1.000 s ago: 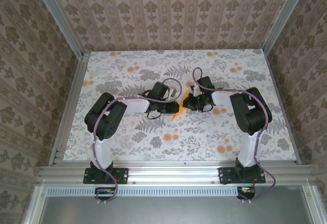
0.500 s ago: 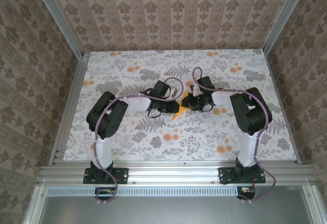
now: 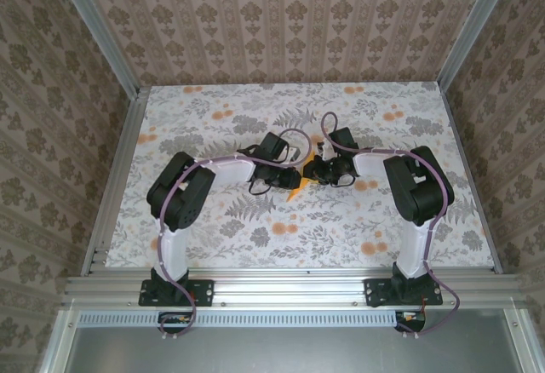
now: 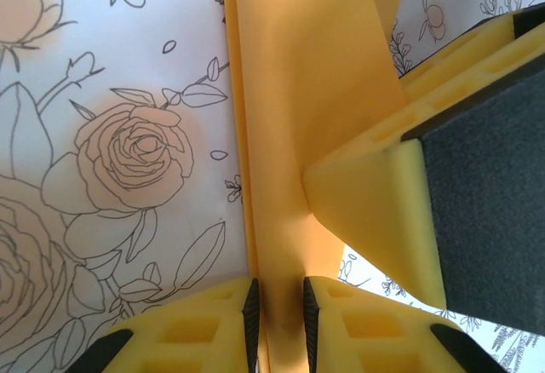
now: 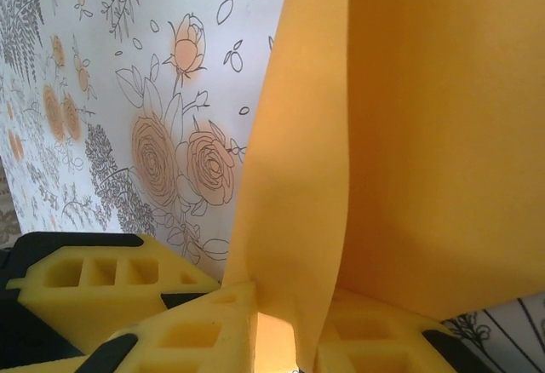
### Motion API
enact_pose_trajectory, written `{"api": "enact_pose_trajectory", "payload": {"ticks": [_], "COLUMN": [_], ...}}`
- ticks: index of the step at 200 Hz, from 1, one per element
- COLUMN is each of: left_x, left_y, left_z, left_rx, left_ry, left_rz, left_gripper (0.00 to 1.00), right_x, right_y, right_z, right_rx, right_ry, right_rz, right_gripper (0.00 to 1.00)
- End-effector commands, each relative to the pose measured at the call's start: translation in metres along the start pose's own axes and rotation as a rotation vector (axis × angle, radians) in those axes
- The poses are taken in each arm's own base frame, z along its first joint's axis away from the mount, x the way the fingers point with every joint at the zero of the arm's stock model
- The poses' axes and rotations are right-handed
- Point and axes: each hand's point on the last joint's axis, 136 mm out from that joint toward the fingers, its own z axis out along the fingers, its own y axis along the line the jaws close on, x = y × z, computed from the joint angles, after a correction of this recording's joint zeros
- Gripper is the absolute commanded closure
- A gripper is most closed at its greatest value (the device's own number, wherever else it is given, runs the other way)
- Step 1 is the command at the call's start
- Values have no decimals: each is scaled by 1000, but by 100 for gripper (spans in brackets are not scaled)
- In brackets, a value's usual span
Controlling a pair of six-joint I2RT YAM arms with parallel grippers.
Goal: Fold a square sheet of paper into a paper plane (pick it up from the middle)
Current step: Fold the wing for the fifth time at the center of the table.
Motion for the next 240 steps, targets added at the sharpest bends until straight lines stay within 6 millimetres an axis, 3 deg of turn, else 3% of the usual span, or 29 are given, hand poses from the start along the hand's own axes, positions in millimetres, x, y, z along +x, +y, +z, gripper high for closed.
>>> {"api": "enact_pose_trajectory", "payload": {"ticks": [1,73,125,150,194,240], "left_x": [23,45,58,60,57,56], "left_y": [4,16,32,32,29,28], "left_z": [13,23,25,27,30,31], "left_rx": [-48,-191,-278,-277,-269,-268], "left_ry": [94,216,271,275,273,273], "left_rz": [39,72,40,37,36,32], "left_gripper": [77,77,79,79,79,80], "right_x": [11,7,-15,-16,-3,1], "right_y": [-33,-32,-11,-3,10,9], "right_z": [3,0,-33,-46,-36,-14], "right_rx": [113,123,60,35,-27,-28], "right_ry": [9,-9,-145,-191,-135,-74], "right_rz": [61,78,89,82,80,101], "right_gripper": [81,85,77,80,92,95]}}
